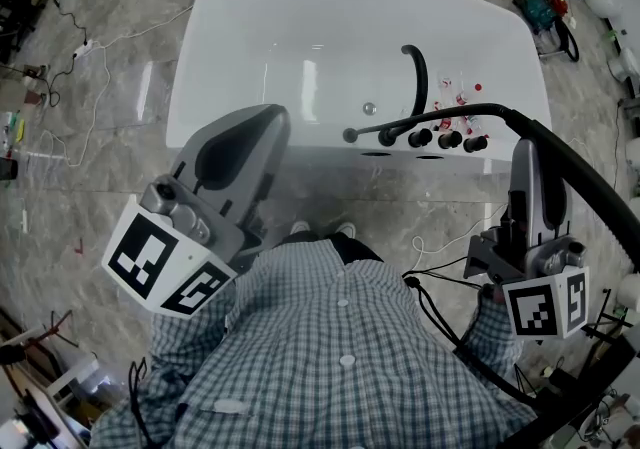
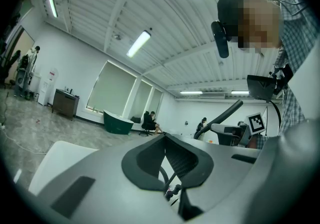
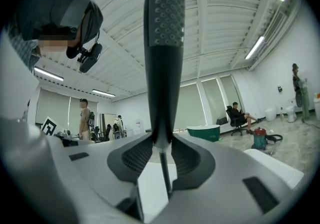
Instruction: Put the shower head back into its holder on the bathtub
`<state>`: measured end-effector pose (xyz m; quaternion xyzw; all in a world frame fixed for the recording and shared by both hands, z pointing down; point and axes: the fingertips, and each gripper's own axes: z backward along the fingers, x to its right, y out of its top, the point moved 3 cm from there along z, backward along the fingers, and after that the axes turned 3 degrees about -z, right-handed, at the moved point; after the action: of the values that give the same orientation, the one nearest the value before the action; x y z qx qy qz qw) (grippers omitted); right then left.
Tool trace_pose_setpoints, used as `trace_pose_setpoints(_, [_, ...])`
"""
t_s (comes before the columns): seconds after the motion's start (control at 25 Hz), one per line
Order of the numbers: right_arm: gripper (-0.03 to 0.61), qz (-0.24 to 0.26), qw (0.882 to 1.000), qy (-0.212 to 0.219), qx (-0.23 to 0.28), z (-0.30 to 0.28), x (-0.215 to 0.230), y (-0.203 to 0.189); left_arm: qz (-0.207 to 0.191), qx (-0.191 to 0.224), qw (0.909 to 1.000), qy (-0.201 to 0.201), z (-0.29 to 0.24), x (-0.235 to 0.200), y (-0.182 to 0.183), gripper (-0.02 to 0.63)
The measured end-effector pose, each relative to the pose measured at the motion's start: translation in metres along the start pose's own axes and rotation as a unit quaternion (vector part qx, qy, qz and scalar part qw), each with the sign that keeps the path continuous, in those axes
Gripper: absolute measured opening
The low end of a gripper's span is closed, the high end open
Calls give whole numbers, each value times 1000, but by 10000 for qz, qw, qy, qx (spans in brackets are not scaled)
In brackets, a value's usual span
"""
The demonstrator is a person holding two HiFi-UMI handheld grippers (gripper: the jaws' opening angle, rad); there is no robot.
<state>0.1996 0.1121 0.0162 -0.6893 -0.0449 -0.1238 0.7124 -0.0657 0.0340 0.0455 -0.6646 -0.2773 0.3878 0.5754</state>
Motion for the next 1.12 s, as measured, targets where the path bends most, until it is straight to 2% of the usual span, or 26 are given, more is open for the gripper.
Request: trace_pose_setpoints(1.12, [120,102,9981,293,-526,-19,-15,-30,255,-225,9994,32,-2,-8,-21,9])
